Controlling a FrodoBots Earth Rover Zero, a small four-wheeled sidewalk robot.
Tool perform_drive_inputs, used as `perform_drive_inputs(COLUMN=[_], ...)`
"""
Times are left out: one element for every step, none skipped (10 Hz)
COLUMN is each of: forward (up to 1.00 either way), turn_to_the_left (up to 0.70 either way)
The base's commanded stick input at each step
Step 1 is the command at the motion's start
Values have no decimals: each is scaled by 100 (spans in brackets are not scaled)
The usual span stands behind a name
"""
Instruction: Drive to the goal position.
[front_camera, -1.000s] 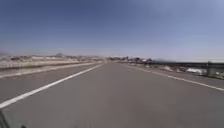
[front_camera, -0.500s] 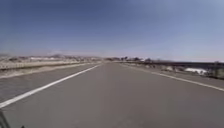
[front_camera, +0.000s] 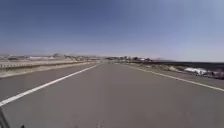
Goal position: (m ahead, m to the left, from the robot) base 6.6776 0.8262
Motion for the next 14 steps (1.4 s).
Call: perform_drive_inputs(forward=[100, 100, 100, 100, 100, 100, 100, 100, 100, 100, 100, 100, 100, 100], turn_to_the_left=[0, 0, 0, 0, 0, 0, 0, 0, 0, 0, 0, 27, 27, 27])
